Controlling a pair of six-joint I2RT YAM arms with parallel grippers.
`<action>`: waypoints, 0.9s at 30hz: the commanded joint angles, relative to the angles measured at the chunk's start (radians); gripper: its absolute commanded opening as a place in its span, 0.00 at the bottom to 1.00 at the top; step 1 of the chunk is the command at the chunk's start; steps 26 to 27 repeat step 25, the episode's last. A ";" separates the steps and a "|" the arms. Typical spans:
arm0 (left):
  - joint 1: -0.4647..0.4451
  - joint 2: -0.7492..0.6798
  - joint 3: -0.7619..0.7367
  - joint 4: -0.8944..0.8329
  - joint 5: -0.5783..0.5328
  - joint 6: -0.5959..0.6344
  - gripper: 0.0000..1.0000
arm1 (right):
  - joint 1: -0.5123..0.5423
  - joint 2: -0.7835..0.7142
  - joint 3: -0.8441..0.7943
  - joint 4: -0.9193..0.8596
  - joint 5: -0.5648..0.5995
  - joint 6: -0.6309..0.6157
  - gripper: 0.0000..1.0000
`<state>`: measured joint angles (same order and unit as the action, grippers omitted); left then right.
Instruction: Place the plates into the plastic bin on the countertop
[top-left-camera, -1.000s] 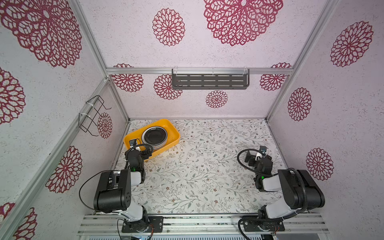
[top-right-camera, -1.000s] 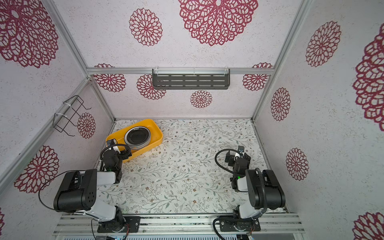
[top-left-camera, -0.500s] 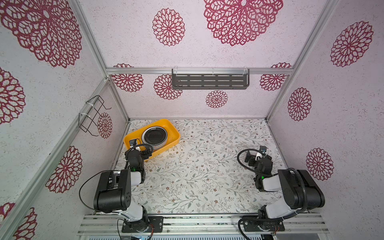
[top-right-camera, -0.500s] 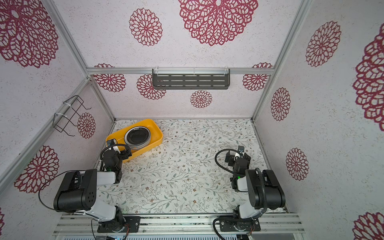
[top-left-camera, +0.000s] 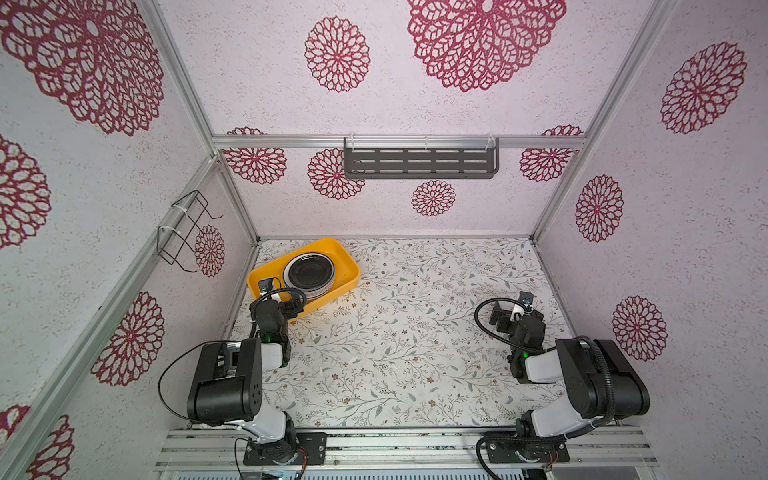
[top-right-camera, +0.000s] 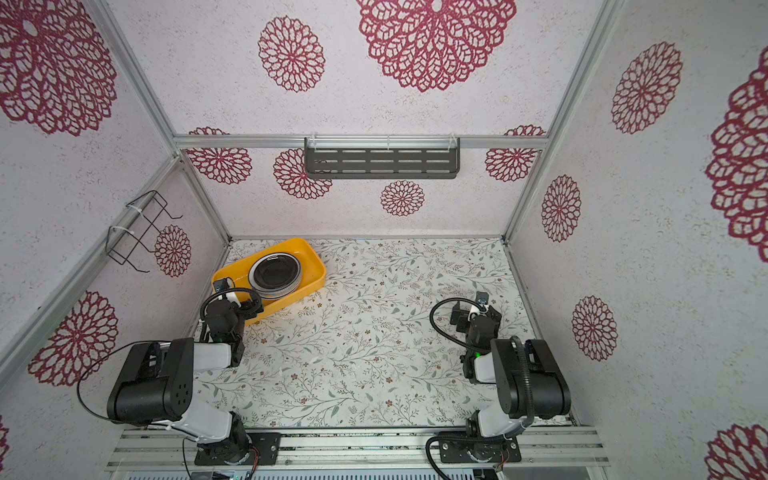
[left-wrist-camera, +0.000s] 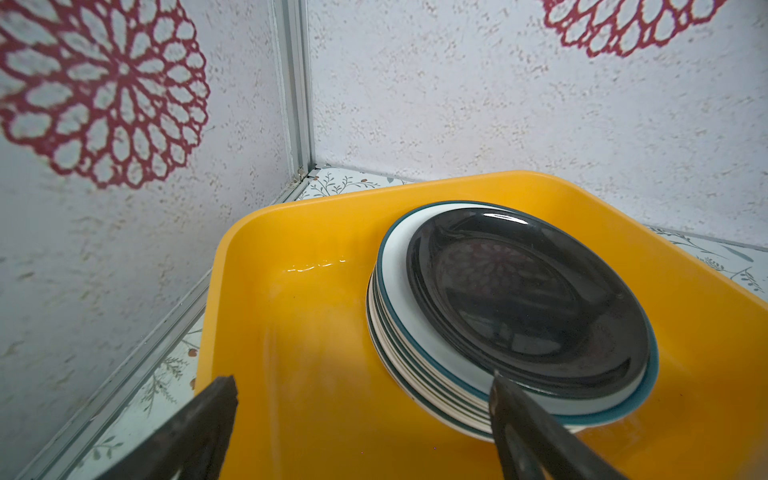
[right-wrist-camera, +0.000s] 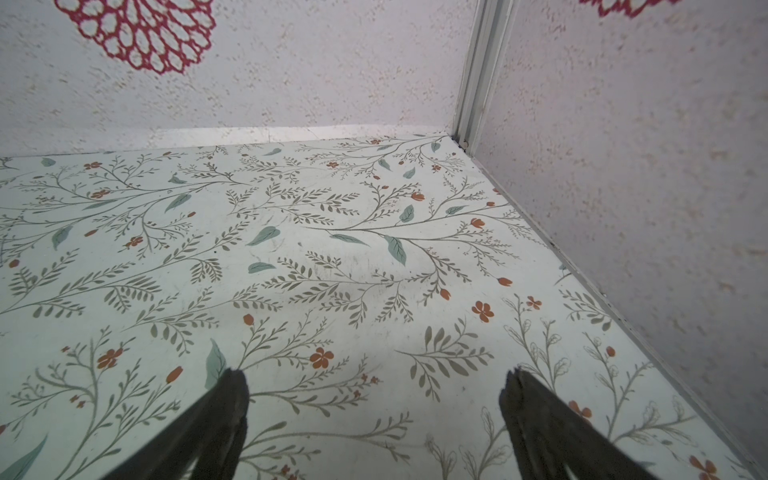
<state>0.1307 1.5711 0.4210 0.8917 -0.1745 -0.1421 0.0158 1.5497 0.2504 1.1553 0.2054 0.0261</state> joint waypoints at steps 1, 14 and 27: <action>-0.006 -0.010 -0.002 0.009 -0.008 0.015 0.97 | 0.002 -0.014 0.004 0.044 0.006 0.008 0.99; -0.006 -0.010 -0.001 0.009 -0.009 0.015 0.97 | 0.001 -0.009 0.018 0.023 0.004 0.008 0.99; -0.005 -0.010 -0.002 0.009 -0.009 0.015 0.97 | 0.003 -0.014 0.002 0.047 -0.002 0.008 0.99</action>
